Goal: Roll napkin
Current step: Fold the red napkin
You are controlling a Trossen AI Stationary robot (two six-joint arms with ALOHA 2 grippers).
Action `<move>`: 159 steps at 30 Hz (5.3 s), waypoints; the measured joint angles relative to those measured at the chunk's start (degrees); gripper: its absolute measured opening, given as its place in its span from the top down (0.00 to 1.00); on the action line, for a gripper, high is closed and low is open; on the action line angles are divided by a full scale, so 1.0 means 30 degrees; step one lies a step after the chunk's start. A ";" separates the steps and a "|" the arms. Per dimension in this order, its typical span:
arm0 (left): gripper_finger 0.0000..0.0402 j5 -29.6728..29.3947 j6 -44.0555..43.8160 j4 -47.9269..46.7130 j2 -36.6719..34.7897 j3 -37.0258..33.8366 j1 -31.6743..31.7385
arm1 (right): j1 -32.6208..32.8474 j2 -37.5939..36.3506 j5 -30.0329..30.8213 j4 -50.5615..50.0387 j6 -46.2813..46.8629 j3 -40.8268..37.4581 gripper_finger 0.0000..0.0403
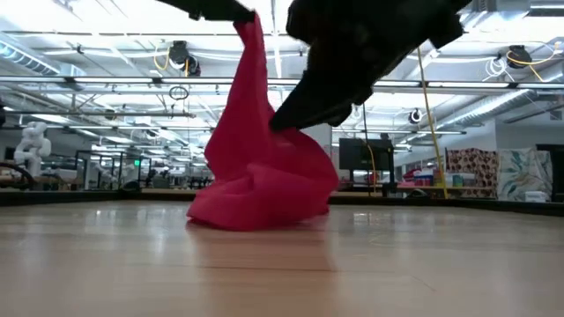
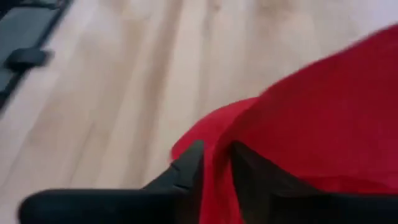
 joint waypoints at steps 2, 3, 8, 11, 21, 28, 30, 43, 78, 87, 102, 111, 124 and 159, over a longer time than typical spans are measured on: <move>1.00 0.1067 0.0460 0.0254 -0.0172 0.0000 0.0029 | 0.0219 -0.0046 0.0094 -0.0155 -0.0268 0.0019 0.75; 1.00 0.1498 0.0589 0.0348 -0.0267 0.0000 0.0038 | 0.0283 -0.0160 0.0405 -0.0581 -0.0354 0.0029 0.72; 1.00 0.2924 0.0418 0.0365 -0.0905 0.0004 0.0029 | 0.0577 -0.0840 0.2238 -0.4355 -0.0228 0.0029 0.63; 1.00 0.3007 0.0247 -0.0011 -0.1120 0.0000 0.0029 | 0.0598 -0.0877 0.2570 -0.7042 0.0654 0.0025 0.61; 1.00 0.2371 -0.0128 -0.0643 -0.1121 0.0000 0.0051 | 0.0898 -0.0867 0.2974 -0.8010 0.3327 -0.1029 0.65; 1.00 -0.1443 -0.0490 -0.0950 -0.1114 0.0000 0.0308 | 0.1214 -0.0860 0.2037 -0.1232 0.1121 -0.3223 0.88; 1.00 -0.1586 -0.0640 -0.0957 -0.1107 0.0000 0.0533 | 0.1004 -0.0860 0.2050 -0.0650 0.0508 -0.3476 0.96; 1.00 -0.1919 -0.1571 -0.1049 -0.0997 0.0000 0.1675 | 0.0850 -0.5460 0.6445 -0.9102 0.0489 0.0089 1.00; 1.00 0.5700 -0.5854 -0.4986 0.1278 0.0000 -0.1961 | 0.2631 -0.7035 0.2641 -1.3330 0.7624 0.0122 1.00; 1.00 0.4602 -0.5004 -0.4857 0.3408 0.0000 -0.1858 | 0.2623 -0.5739 0.1695 -1.1490 0.9262 -0.1979 0.87; 1.00 0.8546 -0.5101 -0.3633 0.5546 0.0007 -0.2514 | 0.2809 -0.5676 0.4814 -0.9695 0.9540 -0.3439 0.69; 1.00 0.8548 -0.6561 -0.6379 0.6558 0.0000 -0.3770 | 0.4407 -0.5566 0.2094 -1.1128 1.1774 -0.4016 0.69; 1.00 0.7678 -0.5492 -0.5885 0.6551 0.0007 -0.4618 | 0.4810 -0.5474 0.5069 -0.3822 1.2652 -0.8746 0.69; 1.00 0.3849 0.3603 1.4466 0.1771 0.0304 0.6466 | -0.2516 -1.4508 1.5314 -2.1919 -0.1780 1.1278 1.00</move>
